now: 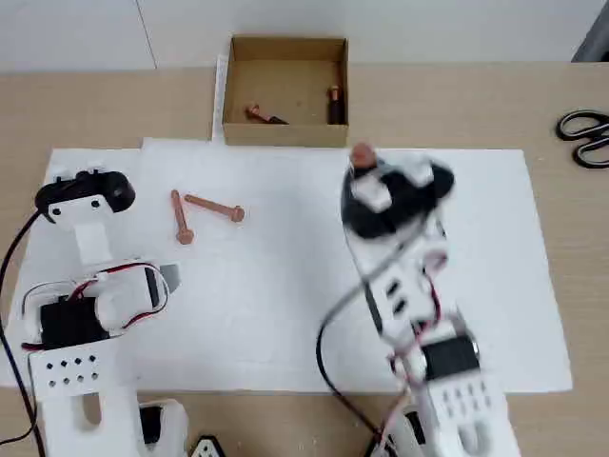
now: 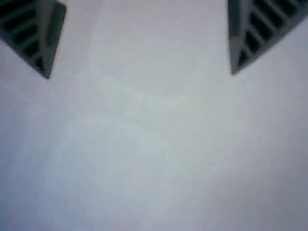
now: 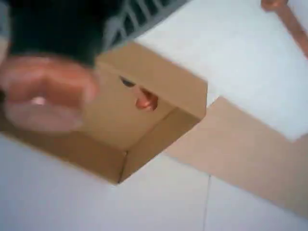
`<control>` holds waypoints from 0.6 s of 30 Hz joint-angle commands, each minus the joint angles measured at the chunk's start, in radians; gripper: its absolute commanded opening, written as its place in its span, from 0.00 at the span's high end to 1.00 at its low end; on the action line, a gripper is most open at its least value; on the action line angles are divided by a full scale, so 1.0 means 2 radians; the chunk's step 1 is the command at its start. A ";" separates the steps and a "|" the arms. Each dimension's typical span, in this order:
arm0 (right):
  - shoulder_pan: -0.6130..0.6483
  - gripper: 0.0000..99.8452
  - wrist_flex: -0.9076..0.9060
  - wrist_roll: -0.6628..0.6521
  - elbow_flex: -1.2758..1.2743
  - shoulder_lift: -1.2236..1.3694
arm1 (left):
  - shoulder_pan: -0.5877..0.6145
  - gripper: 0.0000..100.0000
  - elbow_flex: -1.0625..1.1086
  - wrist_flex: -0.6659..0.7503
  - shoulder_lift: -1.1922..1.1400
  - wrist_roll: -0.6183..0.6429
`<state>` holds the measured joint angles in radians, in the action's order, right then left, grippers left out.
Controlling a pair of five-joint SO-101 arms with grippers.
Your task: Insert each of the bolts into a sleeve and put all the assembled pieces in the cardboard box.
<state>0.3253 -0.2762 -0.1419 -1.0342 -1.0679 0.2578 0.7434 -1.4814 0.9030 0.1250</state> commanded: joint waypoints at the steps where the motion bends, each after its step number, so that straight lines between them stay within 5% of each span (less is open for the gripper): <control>1: -0.003 1.00 0.059 -0.005 0.138 0.169 | 0.002 0.77 -0.023 0.000 0.009 -0.004; 18: -0.008 0.99 0.102 -0.006 0.708 0.768 | 0.002 0.77 -0.016 0.003 0.008 -0.005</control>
<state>0.3237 -0.1013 -0.1450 0.1657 0.3606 0.2578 0.7434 -1.4814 0.9030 0.1220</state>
